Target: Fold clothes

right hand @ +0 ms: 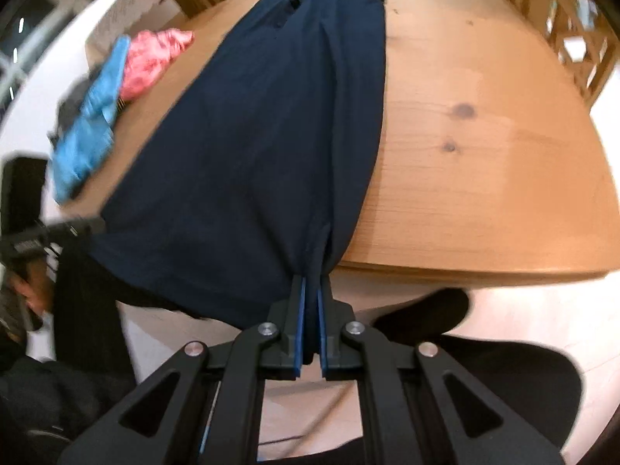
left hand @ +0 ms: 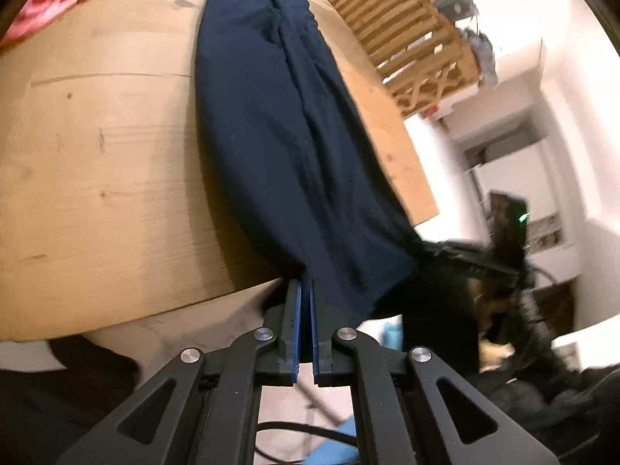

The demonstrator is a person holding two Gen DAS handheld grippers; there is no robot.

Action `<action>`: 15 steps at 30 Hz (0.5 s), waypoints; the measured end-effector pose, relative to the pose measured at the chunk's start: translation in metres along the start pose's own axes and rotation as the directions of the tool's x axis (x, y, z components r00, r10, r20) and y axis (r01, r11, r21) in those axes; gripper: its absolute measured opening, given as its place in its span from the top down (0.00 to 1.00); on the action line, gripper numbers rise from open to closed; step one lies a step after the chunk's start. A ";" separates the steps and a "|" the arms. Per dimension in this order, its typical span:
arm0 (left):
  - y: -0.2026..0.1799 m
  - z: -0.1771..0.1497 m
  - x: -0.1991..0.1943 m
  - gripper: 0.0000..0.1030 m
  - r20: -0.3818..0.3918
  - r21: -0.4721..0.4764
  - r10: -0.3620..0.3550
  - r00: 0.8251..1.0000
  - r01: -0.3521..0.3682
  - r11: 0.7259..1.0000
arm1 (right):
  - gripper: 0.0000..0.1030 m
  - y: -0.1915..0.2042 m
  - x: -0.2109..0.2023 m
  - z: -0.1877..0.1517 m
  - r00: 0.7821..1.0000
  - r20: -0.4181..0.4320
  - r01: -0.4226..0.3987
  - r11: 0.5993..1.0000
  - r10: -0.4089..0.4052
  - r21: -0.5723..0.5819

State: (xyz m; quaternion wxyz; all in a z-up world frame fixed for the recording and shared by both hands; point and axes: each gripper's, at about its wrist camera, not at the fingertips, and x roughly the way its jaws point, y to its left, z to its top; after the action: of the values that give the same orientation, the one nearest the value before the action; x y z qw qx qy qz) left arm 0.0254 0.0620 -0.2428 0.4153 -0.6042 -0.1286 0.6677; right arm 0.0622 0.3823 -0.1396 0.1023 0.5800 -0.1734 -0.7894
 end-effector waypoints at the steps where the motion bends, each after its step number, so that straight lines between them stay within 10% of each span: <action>1: 0.000 0.006 -0.004 0.97 0.012 -0.019 -0.026 1.000 0.026 0.999 | 0.95 -0.005 -0.006 0.004 0.999 0.015 -0.047 0.998 0.046 0.037; 8: -0.010 0.098 -0.028 0.97 0.092 0.011 -0.085 0.992 0.085 0.996 | 0.95 0.003 -0.038 0.073 0.974 0.112 -0.210 0.973 0.198 0.100; 15: 0.009 0.241 0.011 0.95 0.146 0.077 0.057 0.988 -0.069 0.995 | 0.93 -0.002 -0.008 0.226 0.991 0.122 -0.054 0.998 0.051 0.018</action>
State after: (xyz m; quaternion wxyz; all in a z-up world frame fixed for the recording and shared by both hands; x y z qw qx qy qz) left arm -0.1978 0.1442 -0.1998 0.4081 -0.5407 -0.1113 0.7271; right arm -0.1503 0.4218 -0.0724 0.1060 0.5270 -0.2031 -0.8184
